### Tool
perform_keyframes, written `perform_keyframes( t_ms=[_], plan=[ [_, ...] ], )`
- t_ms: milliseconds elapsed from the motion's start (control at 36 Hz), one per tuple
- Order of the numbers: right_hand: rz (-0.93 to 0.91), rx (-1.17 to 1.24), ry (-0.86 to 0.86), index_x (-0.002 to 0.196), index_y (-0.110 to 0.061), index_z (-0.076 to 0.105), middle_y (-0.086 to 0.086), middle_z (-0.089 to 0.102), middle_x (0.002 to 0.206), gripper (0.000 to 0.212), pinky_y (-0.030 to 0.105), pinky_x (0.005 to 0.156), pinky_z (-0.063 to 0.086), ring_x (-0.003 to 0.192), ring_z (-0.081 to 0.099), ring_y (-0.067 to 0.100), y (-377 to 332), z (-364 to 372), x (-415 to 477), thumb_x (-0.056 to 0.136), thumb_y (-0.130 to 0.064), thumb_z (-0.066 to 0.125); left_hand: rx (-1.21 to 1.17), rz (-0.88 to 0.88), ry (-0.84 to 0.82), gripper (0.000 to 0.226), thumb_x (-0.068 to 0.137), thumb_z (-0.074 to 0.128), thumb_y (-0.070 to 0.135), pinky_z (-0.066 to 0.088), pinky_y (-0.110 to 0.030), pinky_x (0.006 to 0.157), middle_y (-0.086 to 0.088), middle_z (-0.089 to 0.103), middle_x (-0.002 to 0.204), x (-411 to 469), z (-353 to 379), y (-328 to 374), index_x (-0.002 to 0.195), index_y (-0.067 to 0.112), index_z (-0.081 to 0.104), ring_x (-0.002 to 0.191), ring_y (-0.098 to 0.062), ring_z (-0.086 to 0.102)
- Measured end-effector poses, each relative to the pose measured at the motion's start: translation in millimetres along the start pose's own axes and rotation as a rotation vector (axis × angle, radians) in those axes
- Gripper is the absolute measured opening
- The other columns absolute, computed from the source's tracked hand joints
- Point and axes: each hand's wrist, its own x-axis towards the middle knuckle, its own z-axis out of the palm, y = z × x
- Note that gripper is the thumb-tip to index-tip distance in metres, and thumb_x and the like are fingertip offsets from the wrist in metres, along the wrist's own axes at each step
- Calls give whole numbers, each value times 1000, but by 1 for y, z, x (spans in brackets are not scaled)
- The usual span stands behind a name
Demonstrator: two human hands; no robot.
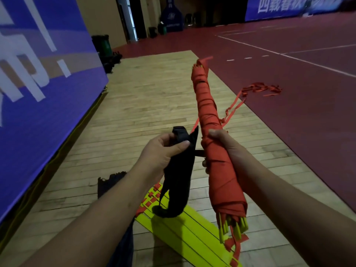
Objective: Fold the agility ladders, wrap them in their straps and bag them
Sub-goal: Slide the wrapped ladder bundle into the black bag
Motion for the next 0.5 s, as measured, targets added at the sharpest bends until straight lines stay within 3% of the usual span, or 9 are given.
perform_keyframes(
  t_ms=[56, 167, 306, 389, 500],
  plan=[
    [-9, 9, -13, 95, -16, 65, 15, 65, 88, 45, 27, 49, 50, 53, 58, 20, 2, -2, 2, 64, -45, 81, 13, 3, -6, 14, 83, 69, 0, 55, -39, 87, -14, 71, 95, -2, 4, -2, 97, 4, 68, 86, -28, 67],
    [2, 52, -41, 97, -15, 64, 14, 64, 87, 48, 26, 48, 51, 53, 58, 20, 5, -4, 4, 65, -44, 82, -22, -41, -35, 17, 81, 71, 15, 56, -31, 76, -12, 73, 88, -2, 1, -4, 96, 6, 73, 80, -23, 69],
    [25, 118, -43, 102, -10, 60, 10, 67, 73, 43, 25, 47, 51, 51, 56, 18, 2, -2, -3, 75, -43, 68, -60, -44, -43, 9, 81, 71, 21, 56, -27, 67, -7, 73, 76, -2, 2, -4, 79, 13, 74, 67, -16, 69],
    [56, 152, -7, 117, -6, 62, 14, 66, 85, 56, 25, 44, 51, 50, 58, 18, 8, 0, -3, 75, -42, 71, -130, -46, 26, 19, 77, 73, 28, 57, -32, 69, -11, 73, 81, 1, 7, 0, 84, 10, 72, 70, -22, 69],
    [91, 245, -50, 107, -13, 58, 10, 58, 67, 48, 24, 42, 51, 43, 59, 17, 18, 8, -4, 69, -40, 71, -133, -15, 169, 18, 92, 67, 24, 57, -30, 63, -12, 71, 78, 4, 16, -4, 85, 8, 67, 65, -22, 66]
  ],
)
